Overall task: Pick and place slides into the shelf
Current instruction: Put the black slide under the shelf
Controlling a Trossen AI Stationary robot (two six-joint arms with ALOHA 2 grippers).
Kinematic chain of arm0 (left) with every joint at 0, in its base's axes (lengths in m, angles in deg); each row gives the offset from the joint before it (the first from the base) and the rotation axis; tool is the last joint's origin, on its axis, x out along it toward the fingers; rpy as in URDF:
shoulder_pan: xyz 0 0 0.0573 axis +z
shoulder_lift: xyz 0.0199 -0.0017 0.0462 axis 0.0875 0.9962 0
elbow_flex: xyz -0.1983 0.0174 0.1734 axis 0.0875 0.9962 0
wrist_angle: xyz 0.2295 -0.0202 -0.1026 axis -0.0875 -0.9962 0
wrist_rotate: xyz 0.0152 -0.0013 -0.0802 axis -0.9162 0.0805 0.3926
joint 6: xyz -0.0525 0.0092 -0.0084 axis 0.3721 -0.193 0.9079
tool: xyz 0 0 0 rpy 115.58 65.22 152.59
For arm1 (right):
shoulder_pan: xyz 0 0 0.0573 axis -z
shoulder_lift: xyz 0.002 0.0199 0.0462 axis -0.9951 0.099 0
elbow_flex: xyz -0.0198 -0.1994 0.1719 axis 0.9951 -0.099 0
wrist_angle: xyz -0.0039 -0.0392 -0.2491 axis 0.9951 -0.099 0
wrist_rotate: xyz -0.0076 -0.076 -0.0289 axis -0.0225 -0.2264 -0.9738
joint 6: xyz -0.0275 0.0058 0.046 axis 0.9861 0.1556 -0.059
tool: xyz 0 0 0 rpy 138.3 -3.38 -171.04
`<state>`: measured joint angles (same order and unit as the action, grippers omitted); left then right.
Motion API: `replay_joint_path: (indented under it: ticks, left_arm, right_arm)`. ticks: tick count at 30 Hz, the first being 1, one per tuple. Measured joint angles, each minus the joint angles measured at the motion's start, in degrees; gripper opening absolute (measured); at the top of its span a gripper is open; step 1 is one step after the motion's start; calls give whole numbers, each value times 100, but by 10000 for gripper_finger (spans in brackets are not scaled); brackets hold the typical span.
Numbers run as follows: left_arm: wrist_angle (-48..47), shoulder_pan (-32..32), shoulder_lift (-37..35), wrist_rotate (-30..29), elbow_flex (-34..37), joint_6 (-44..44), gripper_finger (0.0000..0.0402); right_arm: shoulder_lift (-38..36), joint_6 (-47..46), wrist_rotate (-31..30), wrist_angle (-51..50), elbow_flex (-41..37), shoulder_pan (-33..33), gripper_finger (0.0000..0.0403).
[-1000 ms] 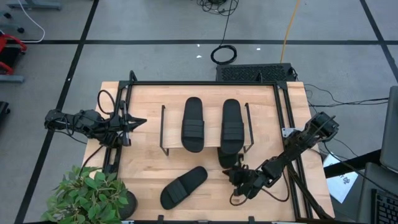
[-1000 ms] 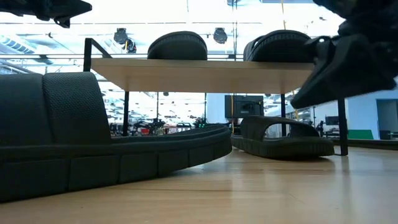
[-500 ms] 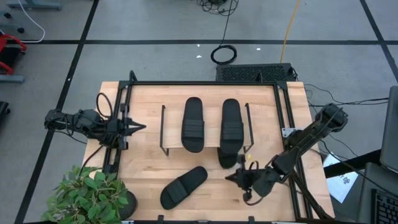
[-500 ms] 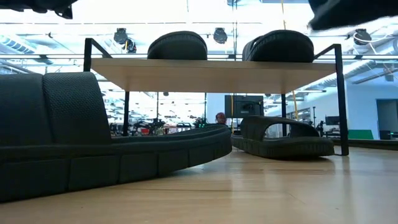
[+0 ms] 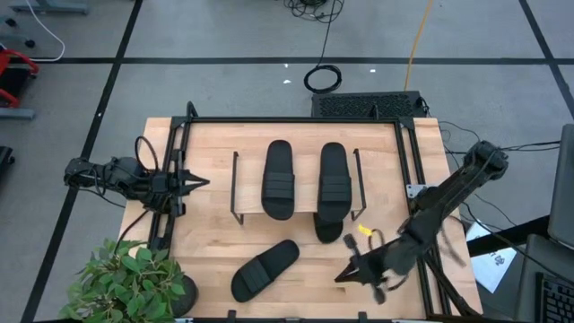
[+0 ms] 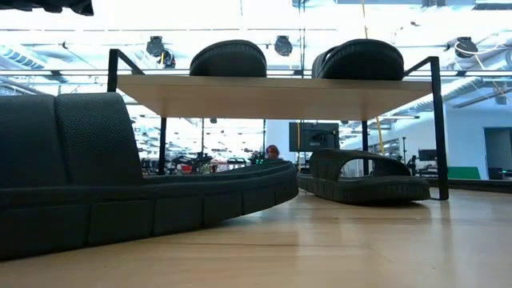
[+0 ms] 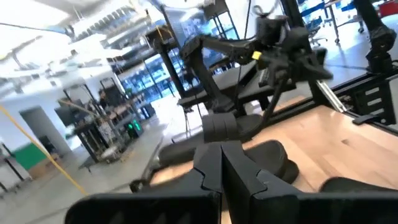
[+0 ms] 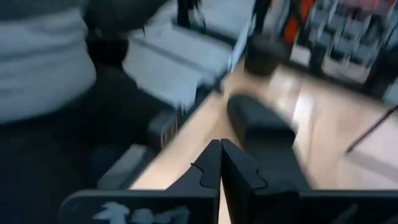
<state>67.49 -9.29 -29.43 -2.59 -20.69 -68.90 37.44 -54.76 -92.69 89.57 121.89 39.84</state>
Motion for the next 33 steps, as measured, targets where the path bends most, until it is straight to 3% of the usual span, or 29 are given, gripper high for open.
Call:
replay_joint_path:
  ticks: [4, 7, 11, 17, 21, 28, 33]
  left_arm:
    - [216, 2, -1, 357, 0, -392, 8]
    - [262, 1, -2, 734, 0, -640, 8]
    - [283, 2, 45, 1132, 0, -979, 7]
    - [489, 2, 203, 1143, -2, -1148, 7]
    - [398, 2, 193, 1131, -92, -1130, 2]
    - [-187, 2, 184, 1131, -505, -595, 1]
    - [-399, 2, 238, 1202, -637, -556, 4]
  right_arm:
    - [-888, 863, 8, 53, 11, -47, 0]
    - [-1567, 1177, 309, -115, 14, 321, 0]
    - [-2242, 1317, 1483, -510, 12, 1311, 0]
    - [-2928, 1101, 2551, -1446, 8, 2897, 0]
    - [-3408, 976, 3988, -1341, -64, 3295, 0]
    - [-4502, 895, 3670, -1434, -998, 2946, 0]
    - [-5386, 854, 3005, -1212, -1711, 2730, 0]
